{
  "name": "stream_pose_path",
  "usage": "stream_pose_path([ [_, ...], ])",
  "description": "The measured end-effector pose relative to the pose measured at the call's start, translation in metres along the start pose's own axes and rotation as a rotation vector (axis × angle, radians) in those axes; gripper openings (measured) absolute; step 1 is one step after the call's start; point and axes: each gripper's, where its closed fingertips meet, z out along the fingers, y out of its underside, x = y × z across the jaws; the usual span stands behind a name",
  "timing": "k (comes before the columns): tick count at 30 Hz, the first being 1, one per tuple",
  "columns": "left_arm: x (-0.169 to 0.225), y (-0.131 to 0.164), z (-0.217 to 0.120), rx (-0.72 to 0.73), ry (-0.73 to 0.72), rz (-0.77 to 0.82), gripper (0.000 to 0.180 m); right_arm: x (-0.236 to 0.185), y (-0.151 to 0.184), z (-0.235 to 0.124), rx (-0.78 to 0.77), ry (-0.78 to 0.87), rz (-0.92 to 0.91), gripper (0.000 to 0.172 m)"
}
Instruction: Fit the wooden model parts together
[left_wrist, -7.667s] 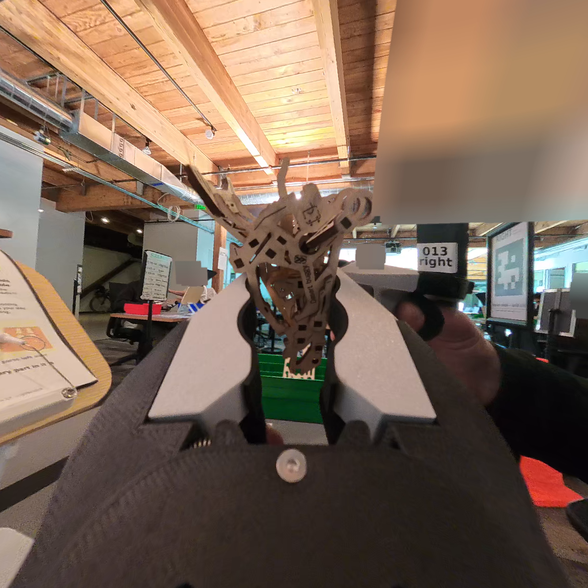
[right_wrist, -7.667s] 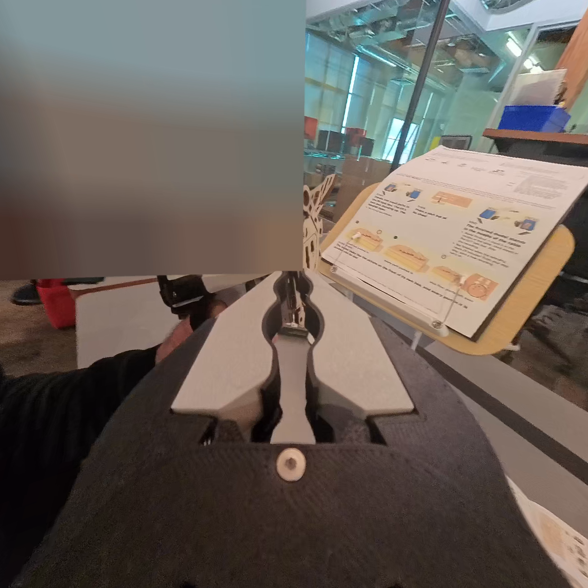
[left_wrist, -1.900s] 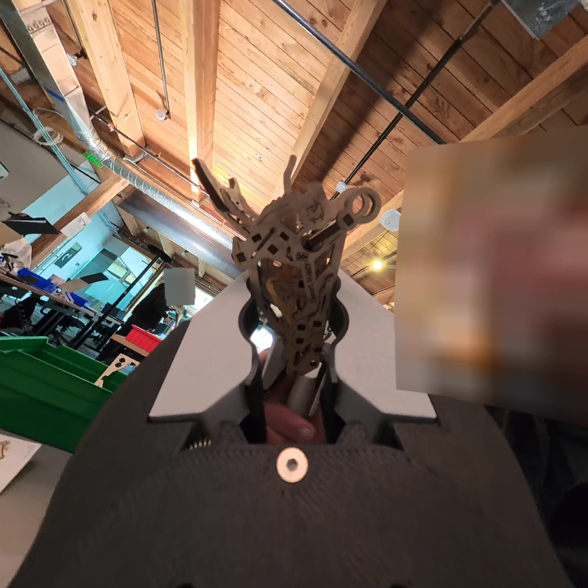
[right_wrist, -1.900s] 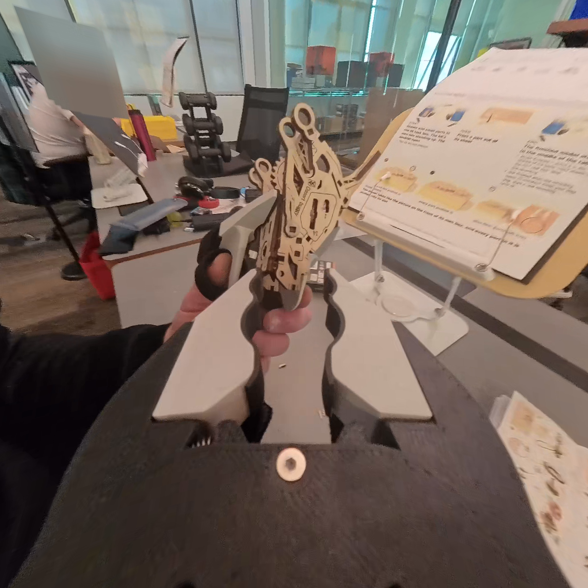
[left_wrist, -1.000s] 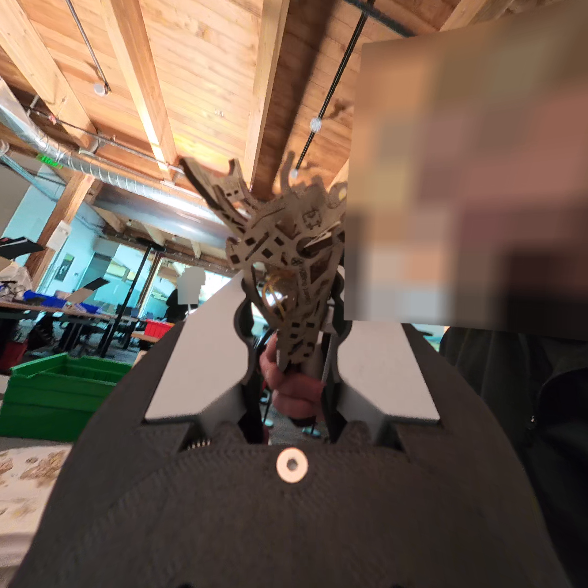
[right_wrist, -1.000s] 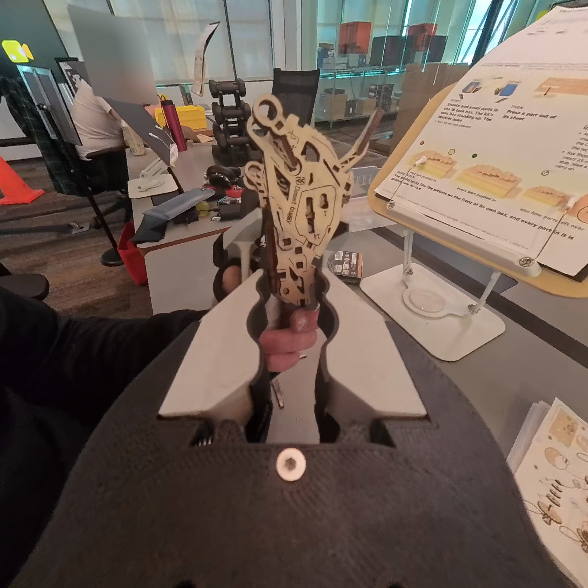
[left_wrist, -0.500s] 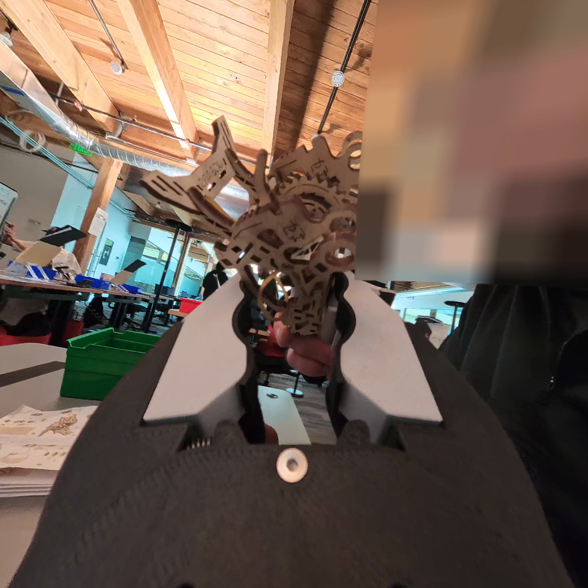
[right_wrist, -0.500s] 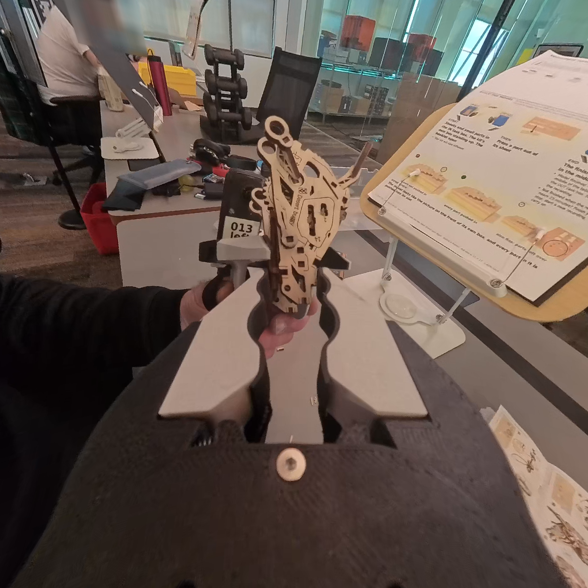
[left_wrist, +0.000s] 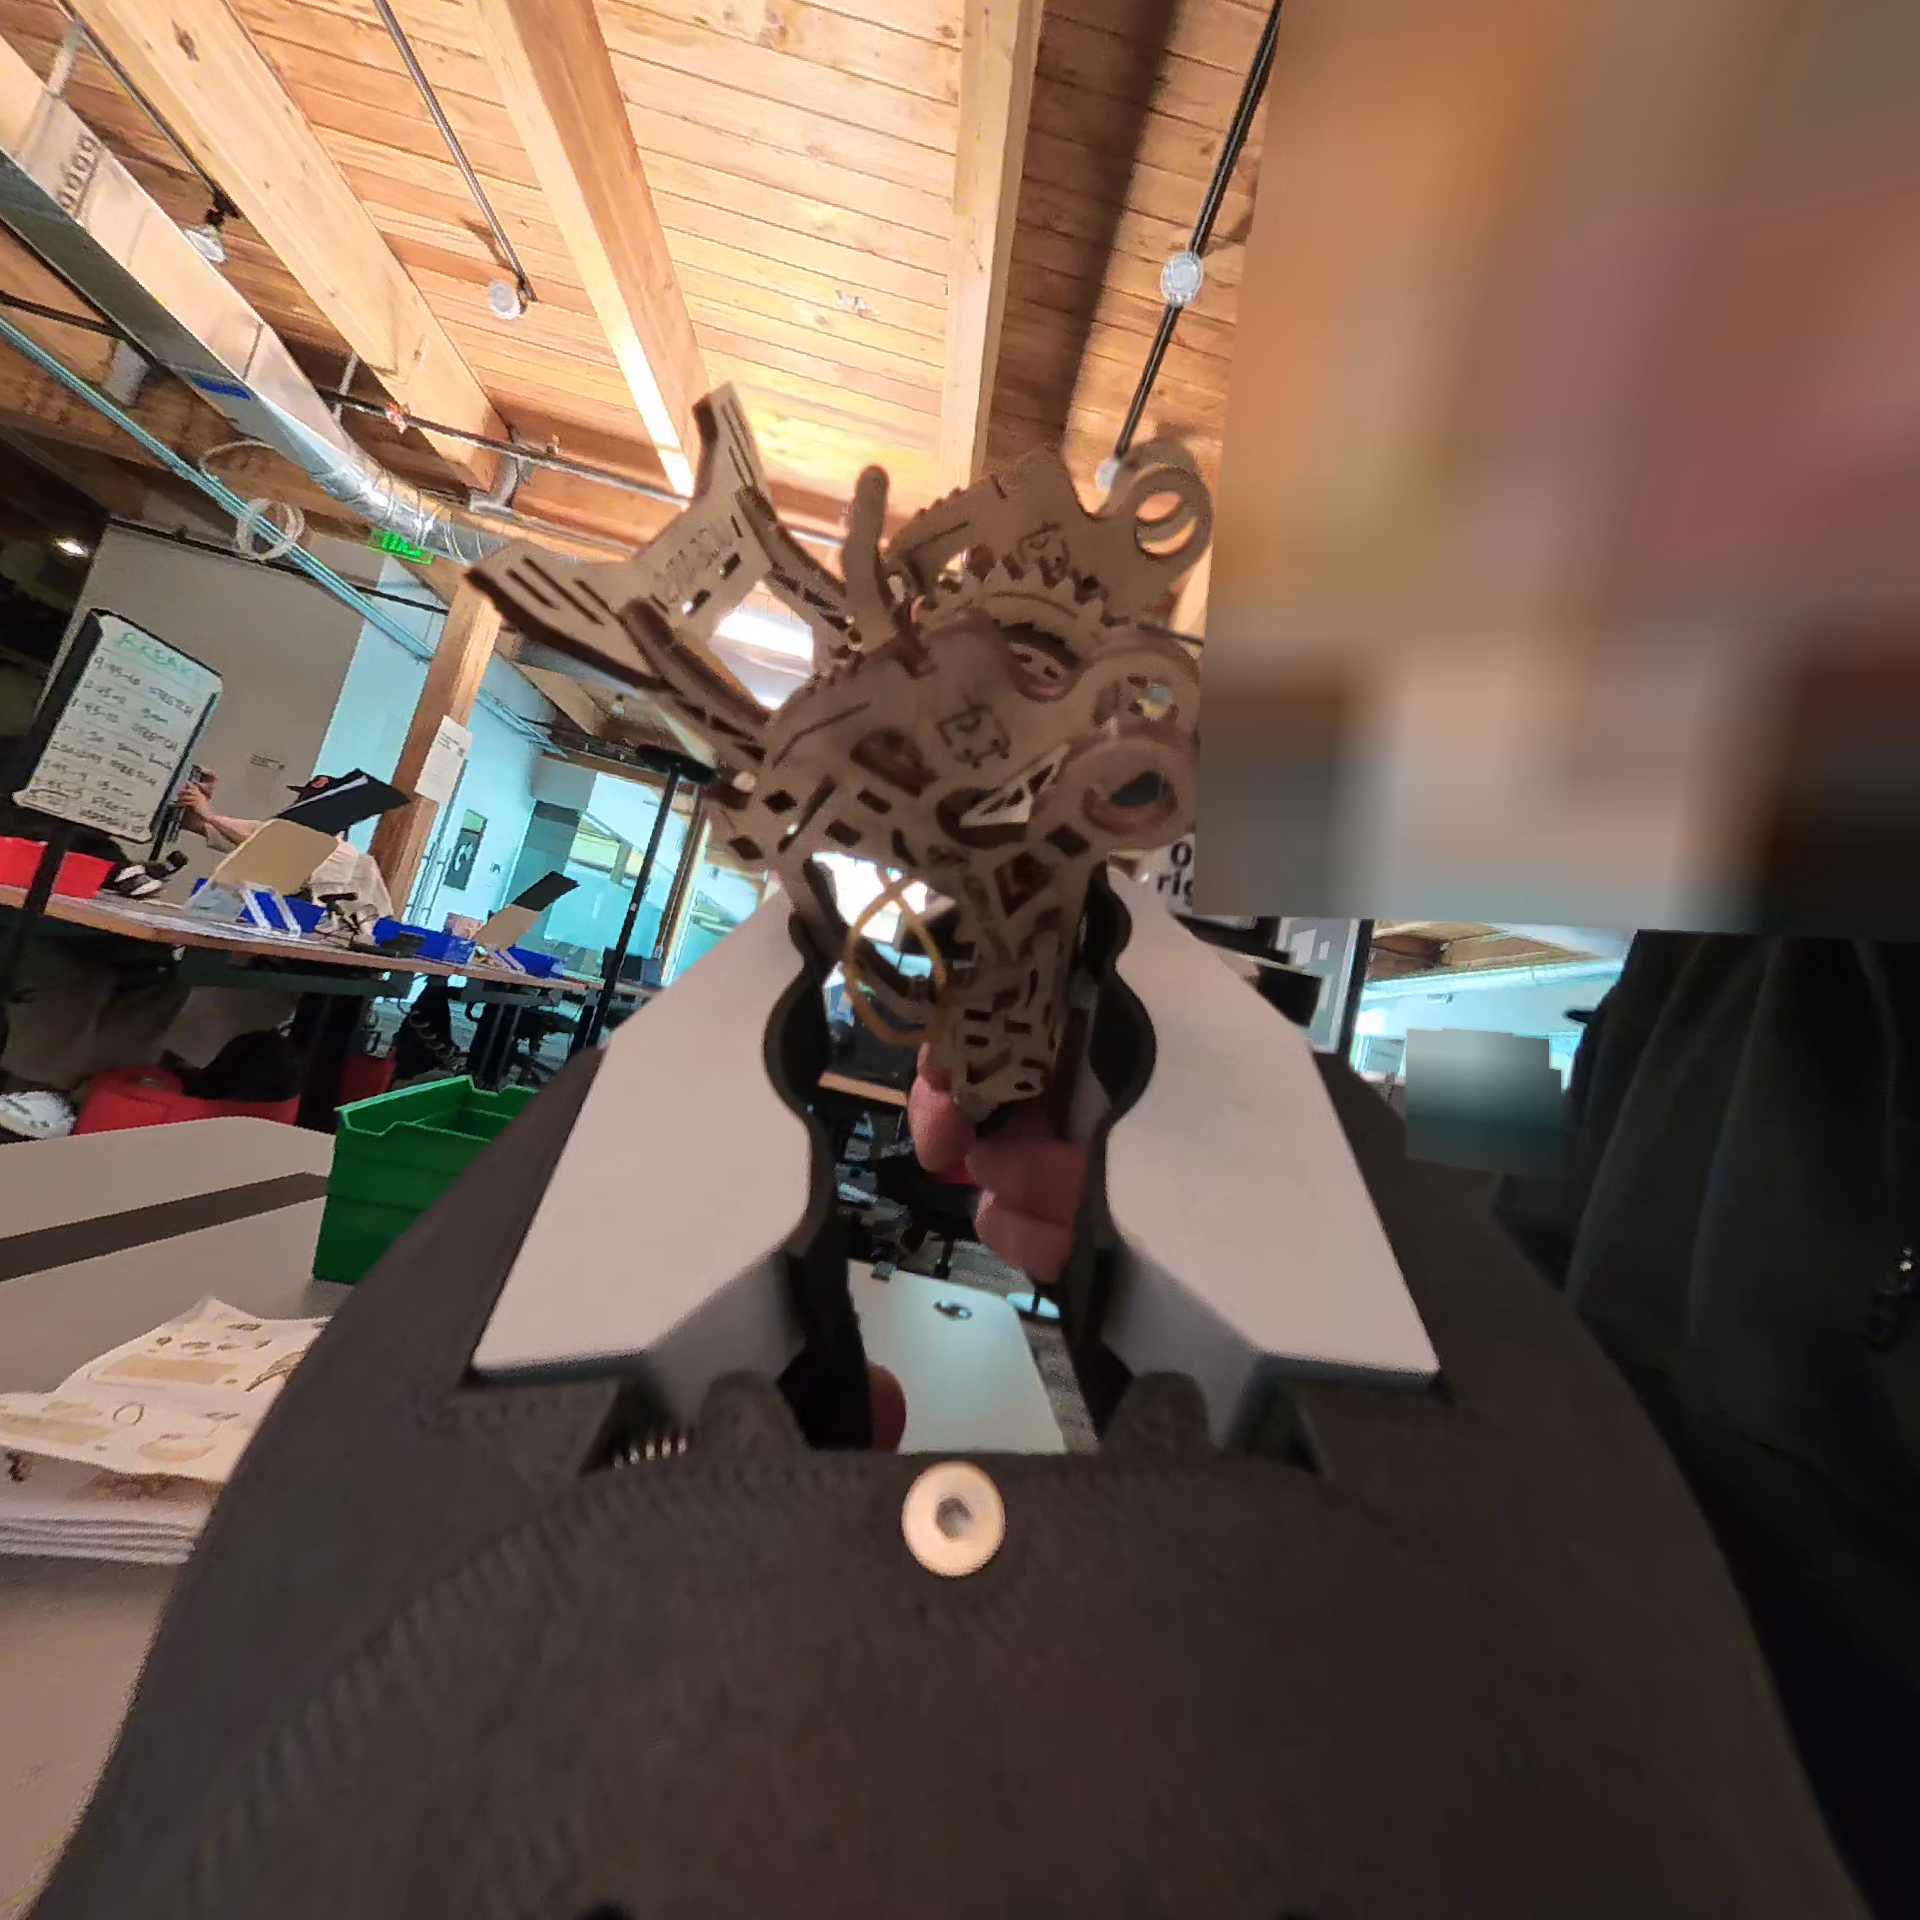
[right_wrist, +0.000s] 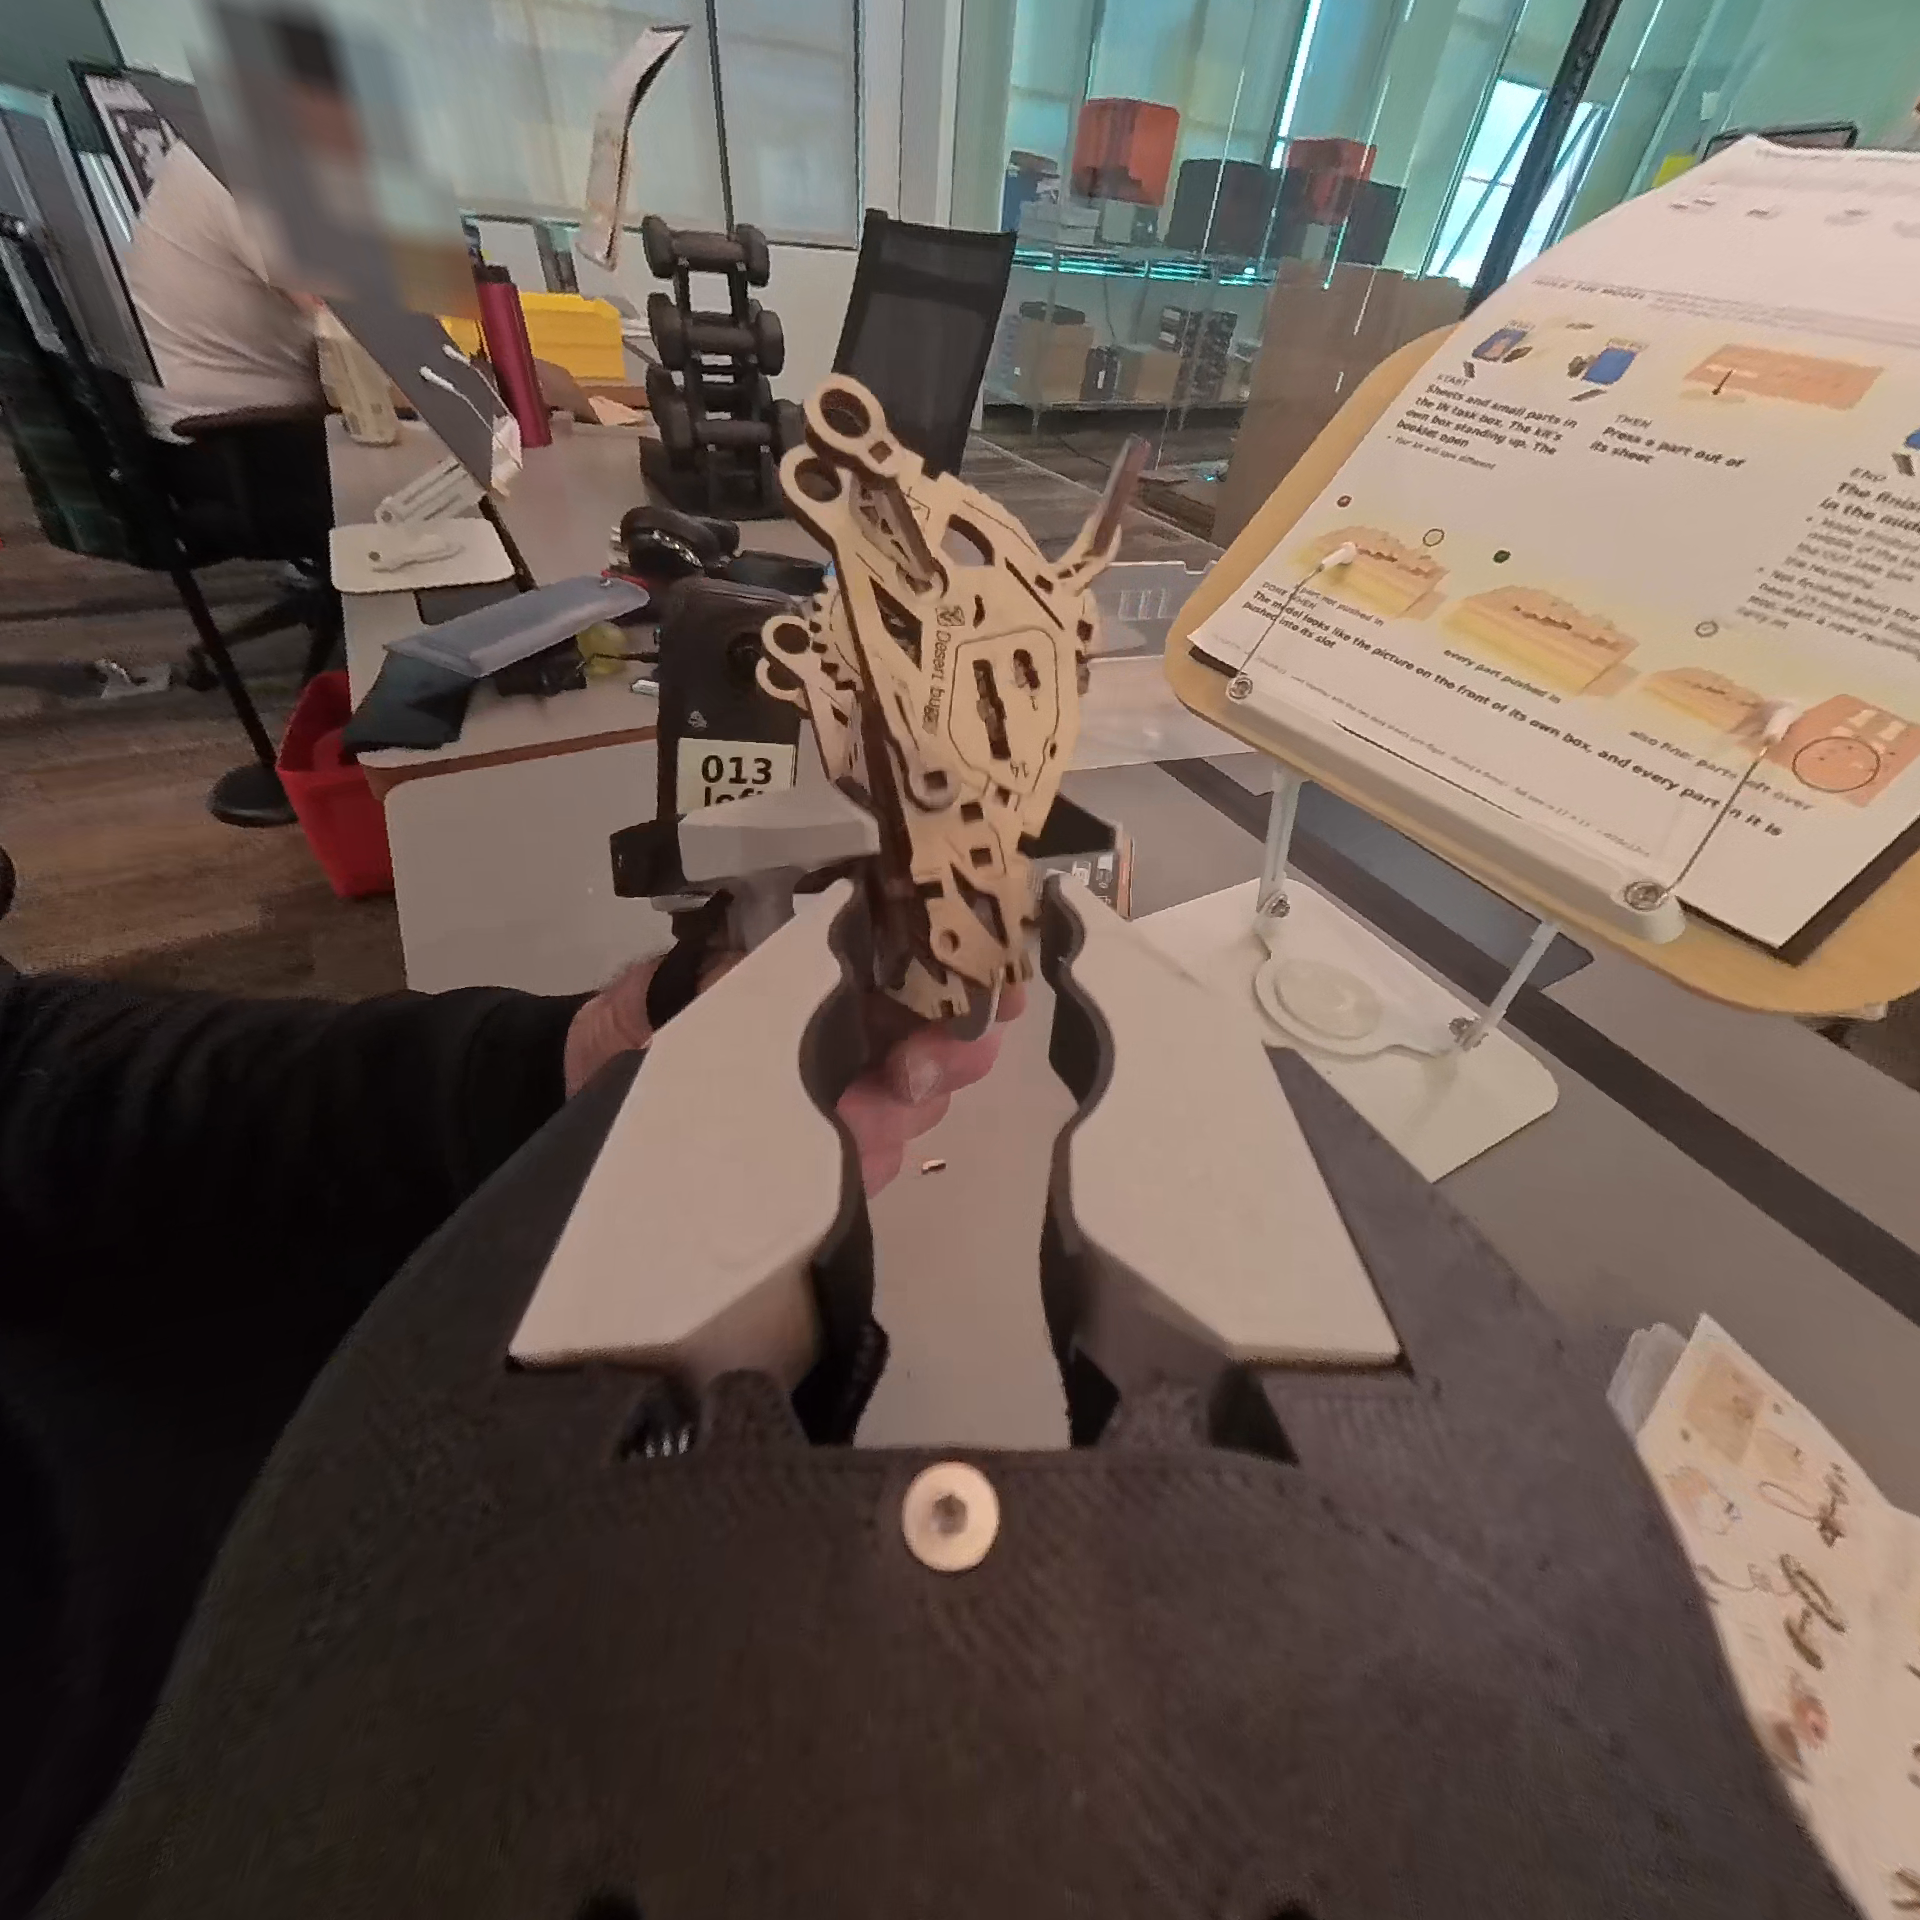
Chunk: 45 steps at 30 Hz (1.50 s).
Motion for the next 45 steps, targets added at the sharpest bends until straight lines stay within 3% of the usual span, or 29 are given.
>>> stream_pose_path([
  [11,-0.002,-0.001,0.001,0.010,-0.026,0.019,0.048,0.001,-0.001,-0.002,0.016,-0.010,0.075,0.025],
  [34,-0.010,0.004,-0.003,-0.002,-0.063,0.024,0.047,0.005,0.006,0.002,-0.041,0.039,-0.053,0.025],
  [45,-0.010,0.009,-0.003,-0.042,-0.052,-0.034,0.042,0.010,0.002,-0.005,0.037,-0.082,0.024,0.027],
])
